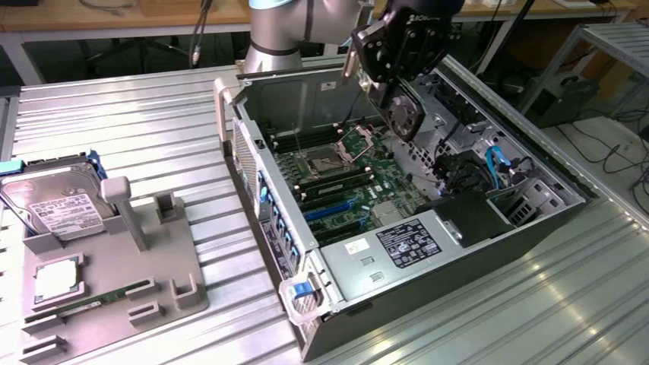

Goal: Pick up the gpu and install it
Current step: 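Pick up the gpu and move the gpu toward the slot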

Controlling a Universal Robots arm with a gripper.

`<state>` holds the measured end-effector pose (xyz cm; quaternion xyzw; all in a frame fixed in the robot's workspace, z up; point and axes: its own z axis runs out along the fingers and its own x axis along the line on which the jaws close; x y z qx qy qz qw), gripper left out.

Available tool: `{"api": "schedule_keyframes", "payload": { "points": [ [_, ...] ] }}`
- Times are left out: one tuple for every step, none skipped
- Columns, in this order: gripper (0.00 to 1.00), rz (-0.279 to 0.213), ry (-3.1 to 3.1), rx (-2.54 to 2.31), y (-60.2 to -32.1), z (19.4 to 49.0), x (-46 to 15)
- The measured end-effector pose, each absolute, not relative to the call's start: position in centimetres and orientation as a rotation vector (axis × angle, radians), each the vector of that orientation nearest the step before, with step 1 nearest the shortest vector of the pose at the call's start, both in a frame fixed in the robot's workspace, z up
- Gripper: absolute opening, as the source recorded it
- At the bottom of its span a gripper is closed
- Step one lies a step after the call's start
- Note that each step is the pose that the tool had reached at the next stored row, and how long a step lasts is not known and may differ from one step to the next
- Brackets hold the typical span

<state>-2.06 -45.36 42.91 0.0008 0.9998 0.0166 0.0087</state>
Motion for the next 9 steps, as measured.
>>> {"api": "schedule_keyframes", "payload": {
  "points": [
    [0.28, 0.052, 3.124, 0.002, -45.4, 42.9, -1.6],
    [0.28, 0.052, 3.123, 0.002, -45.4, 42.9, -1.0],
    [0.28, 0.052, 3.123, 0.002, -45.4, 42.9, -0.6],
    [0.28, 0.052, 3.122, 0.002, -45.4, 42.9, -0.3],
    [0.28, 0.052, 3.122, 0.002, -45.4, 42.9, 0.0],
    [0.28, 0.052, 3.122, 0.002, -45.4, 42.9, 0.1],
    [0.28, 0.052, 3.122, 0.002, -45.4, 42.9, 0.1],
    [0.28, 0.052, 3.122, 0.002, -45.4, 42.9, 0.1],
    [0.28, 0.052, 3.122, 0.002, -45.4, 42.9, 0.1]
  ]
}}
